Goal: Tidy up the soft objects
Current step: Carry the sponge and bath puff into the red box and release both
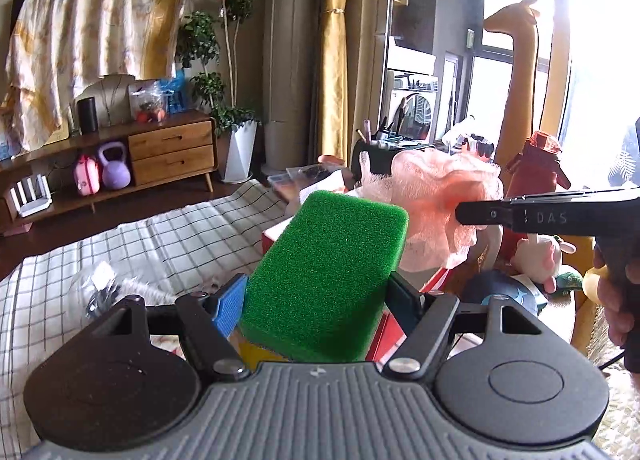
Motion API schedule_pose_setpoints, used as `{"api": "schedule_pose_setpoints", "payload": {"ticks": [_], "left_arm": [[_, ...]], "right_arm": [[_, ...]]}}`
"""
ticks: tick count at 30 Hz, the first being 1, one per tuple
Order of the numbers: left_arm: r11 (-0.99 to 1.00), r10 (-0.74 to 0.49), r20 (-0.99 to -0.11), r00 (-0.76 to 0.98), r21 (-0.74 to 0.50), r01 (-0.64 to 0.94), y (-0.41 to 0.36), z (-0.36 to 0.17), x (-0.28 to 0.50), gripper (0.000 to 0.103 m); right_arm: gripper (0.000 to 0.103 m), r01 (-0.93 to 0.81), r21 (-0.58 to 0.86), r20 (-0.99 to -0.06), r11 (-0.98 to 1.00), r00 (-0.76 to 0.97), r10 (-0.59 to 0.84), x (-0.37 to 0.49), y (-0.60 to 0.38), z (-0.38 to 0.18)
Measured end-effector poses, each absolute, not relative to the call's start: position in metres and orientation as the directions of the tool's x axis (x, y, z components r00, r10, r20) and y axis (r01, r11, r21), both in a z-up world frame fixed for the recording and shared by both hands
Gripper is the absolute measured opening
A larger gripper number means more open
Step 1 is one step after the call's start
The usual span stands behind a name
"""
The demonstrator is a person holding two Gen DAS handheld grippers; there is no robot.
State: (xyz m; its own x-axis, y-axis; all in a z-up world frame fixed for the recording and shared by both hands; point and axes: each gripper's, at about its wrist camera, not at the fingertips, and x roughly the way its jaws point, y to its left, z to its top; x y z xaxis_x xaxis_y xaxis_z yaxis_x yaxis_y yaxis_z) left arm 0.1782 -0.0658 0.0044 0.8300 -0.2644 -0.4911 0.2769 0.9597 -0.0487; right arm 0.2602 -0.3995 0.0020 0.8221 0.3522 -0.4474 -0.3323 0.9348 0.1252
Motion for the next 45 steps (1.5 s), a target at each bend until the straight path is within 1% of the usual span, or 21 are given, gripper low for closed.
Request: {"api": "schedule_pose_setpoints", "payload": {"ticks": [5, 10, 17, 22, 30, 37, 45], "left_arm": [[0.952, -0.28, -0.501, 0.819, -0.035, 0.304, -0.092, 0.011, 0.217, 0.073], [0.949, -0.27, -0.512, 0.815, 0.001, 0.315, -0.119, 0.007, 0.257, 0.073], [0.951, -0.251, -0.578, 0.776, 0.003, 0.31, -0.149, -0.012, 0.313, 0.073], [0.953, -0.243, -0.648, 0.722, -0.02, 0.302, -0.165, -0.032, 0.345, 0.073], [0.946, -0.205, -0.736, 0.645, 0.021, 0.324, -0.189, -0.063, 0.379, 0.073], [0.937, -0.17, -0.782, 0.6, 0.059, 0.343, -0.201, -0.079, 0.396, 0.073], [0.922, -0.14, -0.827, 0.545, 0.092, 0.377, -0.209, -0.096, 0.403, 0.074]], "right_arm": [[0.016, -0.304, 0.115, -0.473, 0.946, 0.821, 0.321, 0.283, -0.411, -0.008], [0.016, -0.279, 0.093, -0.511, 0.956, 0.81, 0.286, 0.305, -0.419, -0.022], [0.016, -0.266, 0.065, -0.561, 0.962, 0.787, 0.256, 0.337, -0.424, -0.043], [0.016, -0.271, 0.031, -0.602, 0.962, 0.763, 0.234, 0.357, -0.422, -0.056], [0.016, -0.279, 0.03, -0.681, 0.96, 0.697, 0.224, 0.385, -0.424, -0.077], [0.016, -0.302, -0.005, -0.721, 0.953, 0.661, 0.206, 0.395, -0.421, -0.089], [0.024, -0.305, 0.011, -0.734, 0.952, 0.644, 0.215, 0.399, -0.425, -0.093]]}}
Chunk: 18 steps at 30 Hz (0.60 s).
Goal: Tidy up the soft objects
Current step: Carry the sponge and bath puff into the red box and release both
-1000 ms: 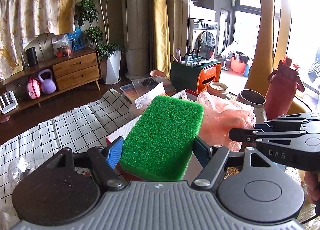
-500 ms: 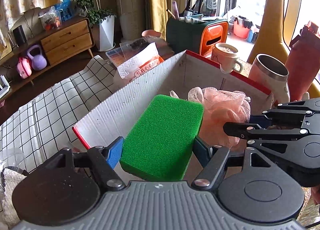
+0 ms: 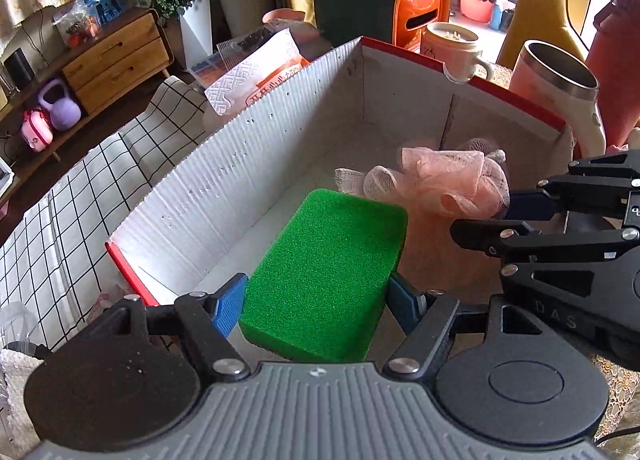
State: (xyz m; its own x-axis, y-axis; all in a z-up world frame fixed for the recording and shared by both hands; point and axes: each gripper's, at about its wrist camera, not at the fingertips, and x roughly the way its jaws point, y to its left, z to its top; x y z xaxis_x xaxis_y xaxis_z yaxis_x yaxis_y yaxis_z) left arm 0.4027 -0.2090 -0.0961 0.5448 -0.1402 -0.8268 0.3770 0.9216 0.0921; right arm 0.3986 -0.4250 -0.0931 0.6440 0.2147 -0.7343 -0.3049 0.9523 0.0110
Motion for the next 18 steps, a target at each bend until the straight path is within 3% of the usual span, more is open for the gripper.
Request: {"api": "schedule_pose_setpoints", "payload": {"ticks": [10, 18], "left_arm": [[0.919, -0.111, -0.854, 0.508, 0.105, 0.379, -0.21, -0.109, 0.404, 0.078], [0.929, -0.093, -0.846, 0.525, 0.116, 0.352, -0.206, -0.104, 0.399, 0.079]], "right_arm": [[0.031, -0.304, -0.01, -0.739, 0.953, 0.644, 0.197, 0.399, -0.423, -0.092], [0.049, -0.282, -0.006, -0.725, 0.959, 0.662, 0.19, 0.39, -0.426, -0.084]]}}
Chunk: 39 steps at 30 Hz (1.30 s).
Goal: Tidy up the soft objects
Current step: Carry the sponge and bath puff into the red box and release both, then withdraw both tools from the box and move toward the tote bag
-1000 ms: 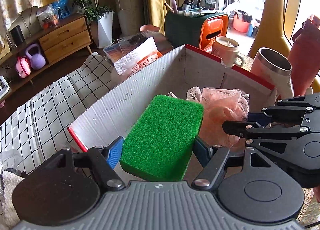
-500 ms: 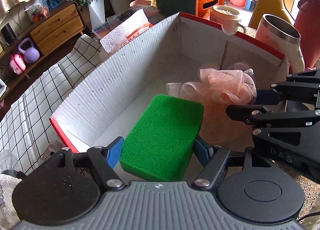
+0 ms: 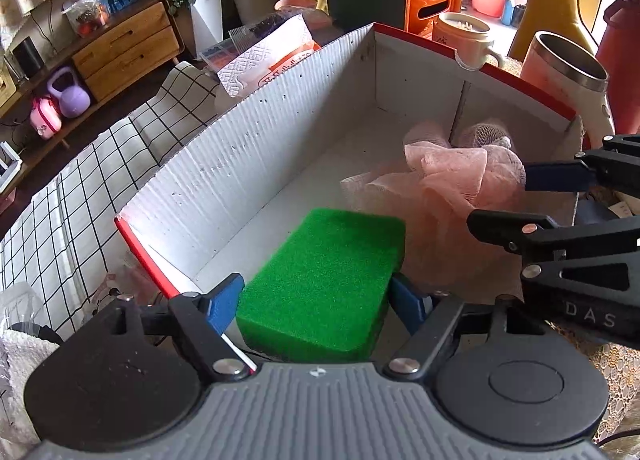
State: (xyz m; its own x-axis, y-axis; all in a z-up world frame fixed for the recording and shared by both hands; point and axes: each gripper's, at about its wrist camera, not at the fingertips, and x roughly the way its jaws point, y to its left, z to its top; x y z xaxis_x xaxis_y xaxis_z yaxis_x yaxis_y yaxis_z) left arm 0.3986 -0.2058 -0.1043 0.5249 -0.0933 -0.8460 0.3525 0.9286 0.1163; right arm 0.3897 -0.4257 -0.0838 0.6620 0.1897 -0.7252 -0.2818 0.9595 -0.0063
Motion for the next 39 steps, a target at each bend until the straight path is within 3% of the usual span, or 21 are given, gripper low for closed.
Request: {"api": "schedule_pose_setpoints", "payload": {"ticks": [4, 7, 18, 27, 32, 39], "left_arm": [[0.935, -0.118, -0.838, 0.532, 0.087, 0.345, -0.201, -0.097, 0.394, 0.081], [0.939, -0.118, -0.83, 0.545, 0.085, 0.333, -0.199, -0.092, 0.391, 0.081], [0.958, -0.181, -0.777, 0.603, 0.001, 0.288, -0.173, -0.058, 0.368, 0.082], [0.958, -0.195, -0.73, 0.655, 0.003, 0.288, -0.151, -0.034, 0.327, 0.082], [0.955, -0.232, -0.692, 0.684, -0.031, 0.293, -0.134, -0.016, 0.298, 0.082], [0.95, -0.28, -0.645, 0.711, -0.08, 0.301, -0.104, 0.004, 0.252, 0.091]], "right_arm": [[0.056, -0.275, 0.022, -0.719, 0.961, 0.664, 0.207, 0.384, -0.431, -0.079], [0.068, -0.274, 0.016, -0.707, 0.962, 0.677, 0.205, 0.379, -0.431, -0.073], [0.081, -0.312, 0.03, -0.653, 0.949, 0.713, 0.255, 0.345, -0.425, -0.044], [0.097, -0.323, 0.069, -0.596, 0.944, 0.745, 0.298, 0.305, -0.418, -0.019], [0.102, -0.349, 0.091, -0.552, 0.933, 0.762, 0.339, 0.28, -0.411, -0.005], [0.103, -0.4, 0.092, -0.498, 0.912, 0.775, 0.39, 0.245, -0.393, 0.009]]}}
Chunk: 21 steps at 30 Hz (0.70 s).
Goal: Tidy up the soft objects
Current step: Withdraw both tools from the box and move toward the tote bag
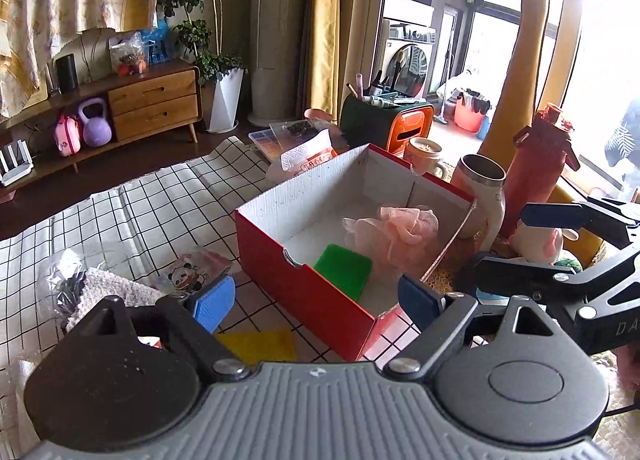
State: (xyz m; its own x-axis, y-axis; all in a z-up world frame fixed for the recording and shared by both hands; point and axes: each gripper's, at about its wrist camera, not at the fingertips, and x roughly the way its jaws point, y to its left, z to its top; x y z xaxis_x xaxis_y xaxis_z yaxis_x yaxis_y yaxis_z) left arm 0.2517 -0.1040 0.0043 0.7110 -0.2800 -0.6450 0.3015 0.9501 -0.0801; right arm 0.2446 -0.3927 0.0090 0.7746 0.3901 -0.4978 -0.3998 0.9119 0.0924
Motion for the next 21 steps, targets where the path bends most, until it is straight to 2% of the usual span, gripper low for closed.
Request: {"api": "schedule_pose_setpoints", "payload": {"ticks": [2, 5, 11, 21], "left_arm": [[0.95, -0.282, -0.634, 0.72, -0.077, 0.304, -0.095, 0.008, 0.237, 0.092], [0.949, -0.286, -0.615, 0.735, -0.076, 0.306, -0.08, 0.013, 0.215, 0.101], [0.953, -0.289, -0.587, 0.756, -0.105, 0.283, -0.043, 0.016, 0.179, 0.102], [0.979, -0.204, -0.6, 0.774, -0.124, 0.162, 0.026, 0.003, 0.15, 0.103]], "right_arm": [[0.103, -0.416, 0.1, -0.487, 0.904, 0.771, 0.409, 0.236, -0.386, 0.011], [0.103, -0.435, 0.106, -0.478, 0.894, 0.766, 0.429, 0.226, -0.375, 0.012], [0.103, -0.464, 0.12, -0.478, 0.878, 0.748, 0.46, 0.21, -0.348, 0.007], [0.103, -0.48, 0.131, -0.507, 0.868, 0.72, 0.475, 0.203, -0.303, -0.009]]}}
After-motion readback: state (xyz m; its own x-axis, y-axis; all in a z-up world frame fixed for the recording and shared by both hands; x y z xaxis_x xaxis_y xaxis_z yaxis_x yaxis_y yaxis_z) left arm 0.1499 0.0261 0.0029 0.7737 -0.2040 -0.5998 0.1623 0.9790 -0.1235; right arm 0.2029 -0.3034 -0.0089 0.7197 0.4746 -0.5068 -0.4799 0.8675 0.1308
